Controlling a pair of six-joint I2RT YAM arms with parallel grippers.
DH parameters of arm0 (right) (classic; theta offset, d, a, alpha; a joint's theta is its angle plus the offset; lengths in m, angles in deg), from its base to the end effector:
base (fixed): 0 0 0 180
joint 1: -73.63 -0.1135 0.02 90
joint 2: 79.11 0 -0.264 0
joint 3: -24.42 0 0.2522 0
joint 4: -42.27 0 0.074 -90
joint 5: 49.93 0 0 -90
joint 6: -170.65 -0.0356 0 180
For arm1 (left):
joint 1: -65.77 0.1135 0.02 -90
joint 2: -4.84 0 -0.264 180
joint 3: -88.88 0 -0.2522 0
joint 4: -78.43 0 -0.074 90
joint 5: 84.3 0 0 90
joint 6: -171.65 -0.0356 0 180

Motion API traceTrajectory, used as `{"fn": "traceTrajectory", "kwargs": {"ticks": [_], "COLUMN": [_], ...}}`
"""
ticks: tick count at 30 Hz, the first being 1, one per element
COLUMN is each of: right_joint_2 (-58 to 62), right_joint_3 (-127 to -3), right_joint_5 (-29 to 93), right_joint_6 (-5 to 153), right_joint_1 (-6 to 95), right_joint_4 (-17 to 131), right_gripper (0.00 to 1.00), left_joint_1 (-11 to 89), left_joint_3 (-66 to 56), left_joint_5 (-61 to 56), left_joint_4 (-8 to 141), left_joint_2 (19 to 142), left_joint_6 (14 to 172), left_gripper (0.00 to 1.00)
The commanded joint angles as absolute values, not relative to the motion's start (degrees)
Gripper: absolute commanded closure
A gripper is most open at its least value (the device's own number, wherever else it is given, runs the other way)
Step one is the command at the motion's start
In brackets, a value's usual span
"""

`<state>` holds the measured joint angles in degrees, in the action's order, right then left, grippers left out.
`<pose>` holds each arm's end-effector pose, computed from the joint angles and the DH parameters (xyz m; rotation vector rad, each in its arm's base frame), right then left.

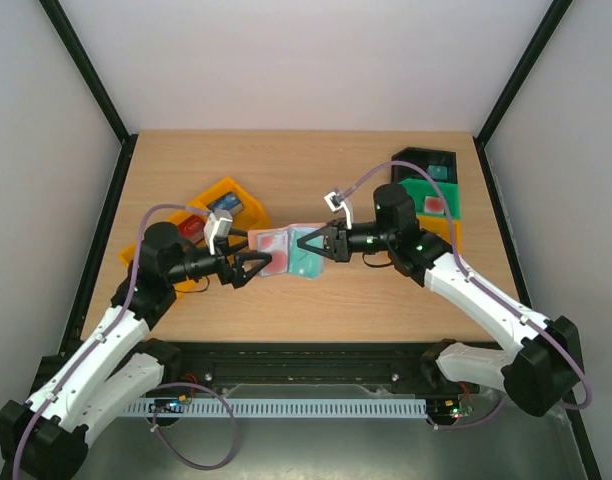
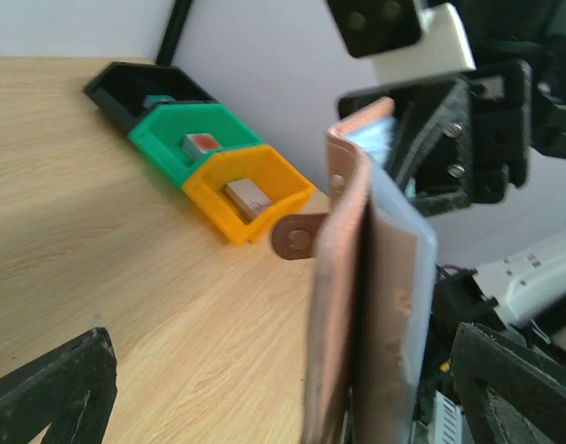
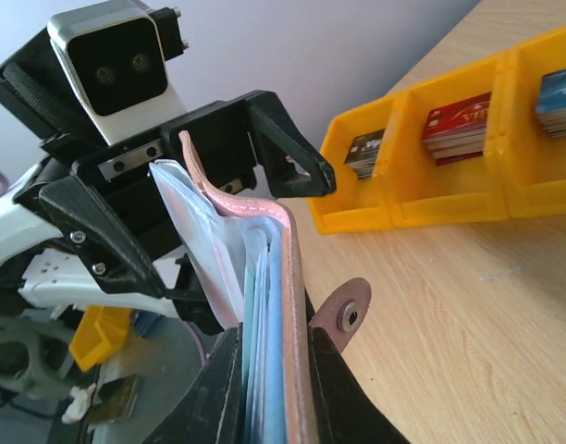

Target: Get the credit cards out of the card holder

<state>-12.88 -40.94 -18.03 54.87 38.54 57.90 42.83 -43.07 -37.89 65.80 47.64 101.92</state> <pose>0.1911 0.1712 0.3249 -0.9413 1.8329 1.6315 0.1529 -0.0914 0.3031 0.6411 1.6968 -1.1900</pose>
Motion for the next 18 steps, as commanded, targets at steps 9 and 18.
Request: {"fn": "traceTrajectory", "kwargs": {"ticks": [9,18], "right_joint_2": [-5.71,-8.62], "right_joint_3": [-45.90,-50.96], "right_joint_5": [-25.44,22.56], "right_joint_6": [57.99,53.29], "right_joint_1": [37.86,42.00], "right_joint_4": [53.00,71.07], "right_gripper": [0.98,0.38], "left_joint_1": [40.63,40.70], "left_joint_3": [-50.75,-50.42], "left_joint_5": [-43.12,-24.06], "left_joint_4": [89.13,75.55], "left_joint_2": [48.30,43.60], "left_joint_6": [109.91,110.52], "left_gripper": [0.76,0.98]}}
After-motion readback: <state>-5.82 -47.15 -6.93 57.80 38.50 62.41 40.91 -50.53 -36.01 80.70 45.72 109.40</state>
